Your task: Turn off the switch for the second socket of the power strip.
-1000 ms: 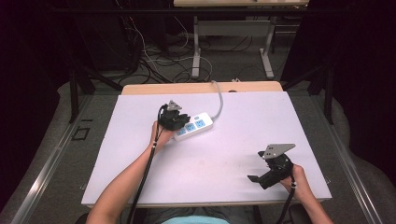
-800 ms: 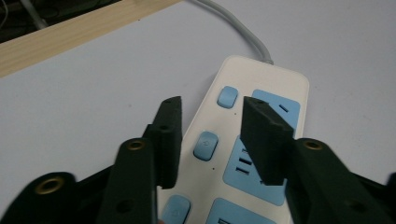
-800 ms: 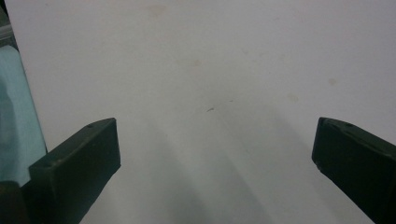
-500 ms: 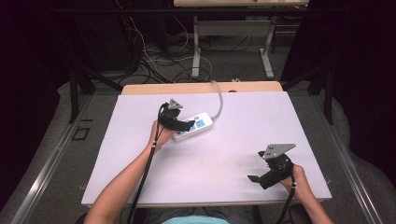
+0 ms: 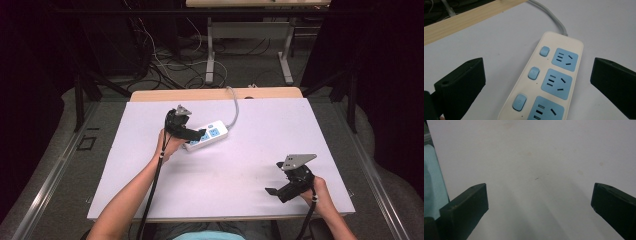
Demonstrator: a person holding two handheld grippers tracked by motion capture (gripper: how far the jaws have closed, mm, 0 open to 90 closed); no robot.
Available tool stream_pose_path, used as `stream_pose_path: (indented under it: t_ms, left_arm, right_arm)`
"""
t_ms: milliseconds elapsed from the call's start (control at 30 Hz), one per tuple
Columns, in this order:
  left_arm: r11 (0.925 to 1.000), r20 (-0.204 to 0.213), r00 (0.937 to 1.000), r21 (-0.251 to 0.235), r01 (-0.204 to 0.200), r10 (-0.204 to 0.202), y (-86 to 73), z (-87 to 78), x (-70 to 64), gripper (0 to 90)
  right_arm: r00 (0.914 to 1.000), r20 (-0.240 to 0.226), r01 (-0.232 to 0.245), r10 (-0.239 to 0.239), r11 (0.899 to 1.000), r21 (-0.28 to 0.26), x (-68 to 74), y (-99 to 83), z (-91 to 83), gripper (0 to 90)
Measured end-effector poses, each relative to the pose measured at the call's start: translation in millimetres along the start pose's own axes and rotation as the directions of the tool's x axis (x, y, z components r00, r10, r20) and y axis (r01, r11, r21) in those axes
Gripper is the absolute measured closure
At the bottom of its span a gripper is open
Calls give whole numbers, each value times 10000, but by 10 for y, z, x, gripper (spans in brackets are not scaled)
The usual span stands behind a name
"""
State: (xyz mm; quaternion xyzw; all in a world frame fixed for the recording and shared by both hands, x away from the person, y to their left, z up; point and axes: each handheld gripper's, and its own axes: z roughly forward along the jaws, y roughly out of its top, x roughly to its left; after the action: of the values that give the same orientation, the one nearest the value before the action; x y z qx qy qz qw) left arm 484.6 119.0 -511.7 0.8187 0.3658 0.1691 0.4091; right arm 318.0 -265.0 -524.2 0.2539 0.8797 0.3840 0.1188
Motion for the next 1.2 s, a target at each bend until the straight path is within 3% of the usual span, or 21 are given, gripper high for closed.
stream_pose_path:
  t_ms: [433, 500, 667, 1000, 1200]
  left_arm:
    - [9997, -114, 9998, 143, -177, 179, -6, -56, -15, 3]
    - [9998, -201, 9997, 134, -161, 163, -23, -84, -15, 3]
    - [9991, -408, 9985, 210, -359, 367, -93, -173, -21, 3]
    - [9994, -847, 9960, 211, -271, 288, -194, -393, -13, 3]
    - [9987, -1067, 9932, 265, -435, 460, -285, -530, -55, 3]
  right_arm:
    - [9999, -49, 126, -126, 9999, -9, -7, 6, 2, 7]
    - [10000, -34, -56, 56, 10000, 56, 8, 0, 1, 7]
    - [10000, 7, 19, -19, 10000, 23, 2, 4, -4, 7]
    - [10000, 69, 5, -5, 10000, 31, 11, 1, -4, 7]
    - [10000, 11, -17, 17, 10000, 36, 12, 2, 3, 7]
